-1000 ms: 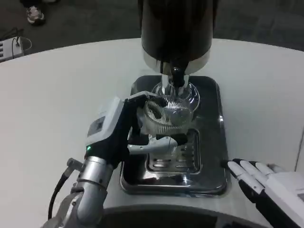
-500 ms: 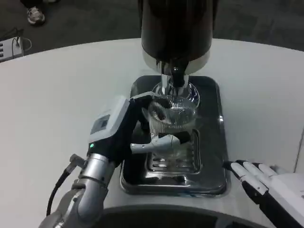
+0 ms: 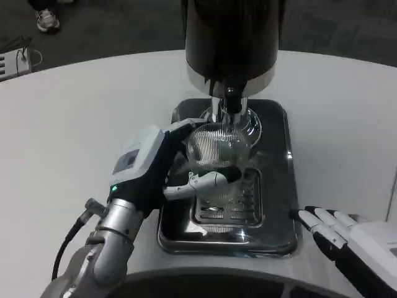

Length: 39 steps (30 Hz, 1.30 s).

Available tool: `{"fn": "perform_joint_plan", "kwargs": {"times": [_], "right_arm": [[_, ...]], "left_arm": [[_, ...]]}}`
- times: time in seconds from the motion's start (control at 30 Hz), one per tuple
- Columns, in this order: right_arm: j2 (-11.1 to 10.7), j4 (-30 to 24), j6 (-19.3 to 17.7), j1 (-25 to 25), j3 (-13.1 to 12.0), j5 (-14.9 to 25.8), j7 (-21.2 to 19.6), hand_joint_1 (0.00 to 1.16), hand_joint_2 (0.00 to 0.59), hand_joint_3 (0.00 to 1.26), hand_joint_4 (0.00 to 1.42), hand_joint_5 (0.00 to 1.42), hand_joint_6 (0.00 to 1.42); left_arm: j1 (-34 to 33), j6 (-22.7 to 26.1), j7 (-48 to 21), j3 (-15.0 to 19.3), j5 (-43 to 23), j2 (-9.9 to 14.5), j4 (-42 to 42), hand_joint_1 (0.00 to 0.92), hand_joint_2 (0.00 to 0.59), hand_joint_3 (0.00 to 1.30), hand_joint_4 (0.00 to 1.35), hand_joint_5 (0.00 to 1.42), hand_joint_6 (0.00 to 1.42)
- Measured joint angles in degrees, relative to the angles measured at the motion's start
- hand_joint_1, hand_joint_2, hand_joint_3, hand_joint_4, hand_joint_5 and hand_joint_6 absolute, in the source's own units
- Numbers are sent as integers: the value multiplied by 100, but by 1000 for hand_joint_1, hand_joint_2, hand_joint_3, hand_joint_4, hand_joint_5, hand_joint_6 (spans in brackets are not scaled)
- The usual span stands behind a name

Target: Grasp the cup under the faucet to collect the drink, then remove the cup.

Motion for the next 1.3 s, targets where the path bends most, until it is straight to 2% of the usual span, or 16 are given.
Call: {"fn": "perform_joint_plan", "kwargs": {"times": [0.17, 0.27, 0.47, 0.63, 0.77, 0.97, 1.1, 1.3], "right_arm": [[-53, 14, 55, -41, 6, 36, 0, 471, 448, 52, 0, 0, 0], [-71, 25, 99, -40, 19, 53, 0, 470, 448, 53, 0, 0, 0], [-94, 42, 141, -57, 79, 57, 0, 473, 445, 53, 0, 0, 0], [-94, 53, 177, -78, 153, 52, 0, 478, 441, 54, 0, 0, 0], [-93, 64, 228, -92, 196, 32, 0, 480, 440, 54, 0, 0, 0], [-86, 107, 288, -153, 289, -3, -1, 483, 439, 61, 0, 0, 0], [-78, 124, 312, -216, 369, -30, -2, 485, 439, 63, 0, 0, 0], [-57, 161, 360, -264, 461, -118, -8, 486, 439, 63, 0, 0, 0]], "left_arm": [[-100, 0, -433, -47, -122, 41, 2, 157, 0, 149, 20, 293, 332], [-143, -2, -658, -71, -176, 65, 2, 146, 1, 99, 0, 245, 310], [-150, -74, -919, -89, -263, 86, -14, 139, 1, 75, 0, 239, 307], [-10, -343, -951, -1, -469, 164, -254, 133, 2, 74, 0, 239, 307], [286, -460, -993, 179, -652, 297, -605, 119, 8, 110, 26, 248, 313], [889, -437, -1242, 506, -923, 675, -1332, 121, 13, 207, 130, 290, 340], [1328, -382, -1466, 790, -1242, 838, -1841, 104, 22, 264, 198, 318, 375], [1790, -370, -1944, 1245, -2171, 866, -2658, 60, 52, 318, 266, 356, 377]]}}
